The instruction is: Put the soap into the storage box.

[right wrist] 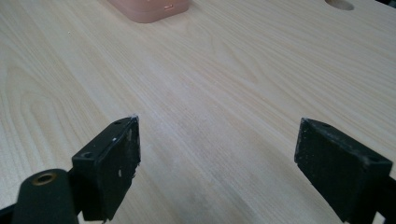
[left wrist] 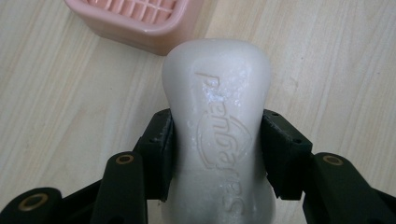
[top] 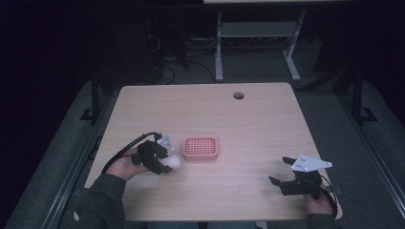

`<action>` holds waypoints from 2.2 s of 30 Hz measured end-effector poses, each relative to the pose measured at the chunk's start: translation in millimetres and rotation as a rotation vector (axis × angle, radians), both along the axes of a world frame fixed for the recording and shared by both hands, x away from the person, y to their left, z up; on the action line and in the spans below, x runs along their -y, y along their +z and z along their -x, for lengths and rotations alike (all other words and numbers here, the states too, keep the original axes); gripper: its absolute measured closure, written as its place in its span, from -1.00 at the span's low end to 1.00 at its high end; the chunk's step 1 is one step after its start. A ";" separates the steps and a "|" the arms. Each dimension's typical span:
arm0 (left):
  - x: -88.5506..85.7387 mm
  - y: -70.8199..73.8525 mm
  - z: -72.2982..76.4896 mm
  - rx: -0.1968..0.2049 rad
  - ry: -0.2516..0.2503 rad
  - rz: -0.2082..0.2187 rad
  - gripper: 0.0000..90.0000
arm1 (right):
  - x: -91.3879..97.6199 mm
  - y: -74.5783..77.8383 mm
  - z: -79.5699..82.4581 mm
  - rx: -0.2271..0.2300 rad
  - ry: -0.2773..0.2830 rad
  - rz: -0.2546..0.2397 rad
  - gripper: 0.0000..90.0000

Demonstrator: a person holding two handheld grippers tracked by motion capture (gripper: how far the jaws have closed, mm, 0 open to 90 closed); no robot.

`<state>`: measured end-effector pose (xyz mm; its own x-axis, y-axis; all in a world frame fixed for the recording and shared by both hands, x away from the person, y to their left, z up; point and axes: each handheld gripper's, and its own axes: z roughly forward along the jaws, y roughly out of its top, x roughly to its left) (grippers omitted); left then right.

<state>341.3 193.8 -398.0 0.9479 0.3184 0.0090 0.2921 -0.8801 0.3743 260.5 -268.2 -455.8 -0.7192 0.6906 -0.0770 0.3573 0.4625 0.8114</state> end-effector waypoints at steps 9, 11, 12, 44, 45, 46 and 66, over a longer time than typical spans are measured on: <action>8.4 3.2 -8.6 -0.006 -0.018 -0.004 0.10 | 2.1 0.3 0.5 -0.001 -0.010 -0.016 -0.70; 10.7 4.2 -10.4 -0.002 -0.022 -0.004 0.10 | 2.6 0.4 0.8 -0.001 -0.014 -0.021 -0.70; 11.5 4.6 -11.2 -0.006 -0.021 -0.003 0.10 | 2.9 0.5 0.8 0.001 -0.015 -0.022 -0.70; 40.5 16.6 -40.4 0.007 -0.056 -0.018 0.10 | 3.9 1.3 1.3 0.006 -0.013 -0.029 -0.70; 41.7 16.8 -41.2 0.009 -0.057 -0.012 0.10 | 3.9 1.3 1.3 0.006 -0.013 -0.030 -0.70; 42.9 17.0 -42.6 0.007 -0.060 -0.015 0.10 | 3.9 1.3 1.3 0.006 -0.013 -0.030 -0.70; 65.0 15.9 -60.1 -0.002 -0.081 -0.028 0.10 | 6.2 1.5 1.3 0.013 -0.015 -0.033 -0.70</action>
<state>401.3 128.8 -382.1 0.9705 0.2408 0.0155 0.2205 -0.9110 0.3485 259.2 -274.5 -454.4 -0.7079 0.7035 -0.0631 0.3532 0.4299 0.8309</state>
